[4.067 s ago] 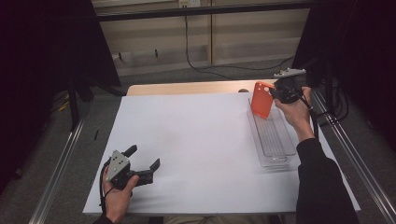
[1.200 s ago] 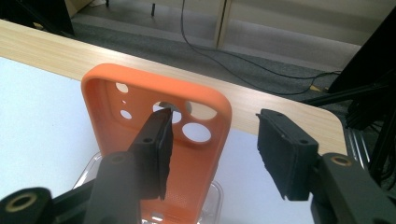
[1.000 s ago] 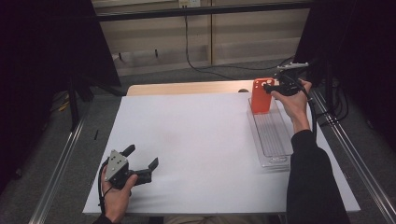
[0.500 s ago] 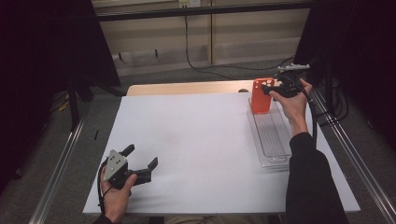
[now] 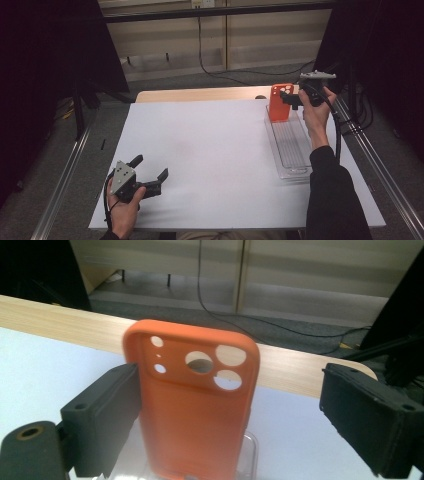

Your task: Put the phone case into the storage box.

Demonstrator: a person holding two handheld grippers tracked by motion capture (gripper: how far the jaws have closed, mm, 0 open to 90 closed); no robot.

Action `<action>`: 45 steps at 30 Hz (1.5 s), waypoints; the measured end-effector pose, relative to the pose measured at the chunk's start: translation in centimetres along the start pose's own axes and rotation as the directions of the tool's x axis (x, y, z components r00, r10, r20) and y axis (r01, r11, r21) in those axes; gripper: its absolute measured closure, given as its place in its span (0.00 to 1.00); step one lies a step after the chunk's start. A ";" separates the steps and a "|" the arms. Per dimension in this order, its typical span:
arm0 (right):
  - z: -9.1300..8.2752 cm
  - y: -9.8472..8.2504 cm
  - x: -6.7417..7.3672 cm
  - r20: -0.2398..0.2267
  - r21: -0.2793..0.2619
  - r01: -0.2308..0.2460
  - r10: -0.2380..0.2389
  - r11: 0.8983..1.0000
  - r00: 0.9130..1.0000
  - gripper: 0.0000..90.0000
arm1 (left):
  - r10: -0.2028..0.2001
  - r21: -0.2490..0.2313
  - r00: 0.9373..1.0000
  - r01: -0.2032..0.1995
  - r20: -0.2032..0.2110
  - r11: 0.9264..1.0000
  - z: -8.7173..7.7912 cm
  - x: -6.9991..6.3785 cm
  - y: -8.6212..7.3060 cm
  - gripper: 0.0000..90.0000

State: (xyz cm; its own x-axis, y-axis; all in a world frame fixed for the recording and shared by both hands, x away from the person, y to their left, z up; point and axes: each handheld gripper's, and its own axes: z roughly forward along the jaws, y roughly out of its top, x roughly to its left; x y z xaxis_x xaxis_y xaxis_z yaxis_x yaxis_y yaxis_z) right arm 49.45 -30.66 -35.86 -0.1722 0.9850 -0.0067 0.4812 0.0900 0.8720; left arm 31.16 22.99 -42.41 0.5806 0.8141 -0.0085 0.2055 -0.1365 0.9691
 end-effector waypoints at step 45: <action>-5.0 -4.2 2.5 -0.008 -0.261 0.041 -0.044 0.965 0.999 0.03 | -0.017 -0.030 1.000 0.017 -0.012 0.999 -0.6 0.2 0.1 0.02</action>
State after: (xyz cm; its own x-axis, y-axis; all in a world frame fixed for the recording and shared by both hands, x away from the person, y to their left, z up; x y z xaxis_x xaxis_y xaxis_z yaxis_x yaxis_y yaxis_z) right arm 42.70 -29.35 -37.13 -0.2007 0.9788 -0.0413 0.2329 0.0886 0.9685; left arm 30.83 23.51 -42.16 0.5674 0.8231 -0.0219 0.1914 -0.1060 0.9758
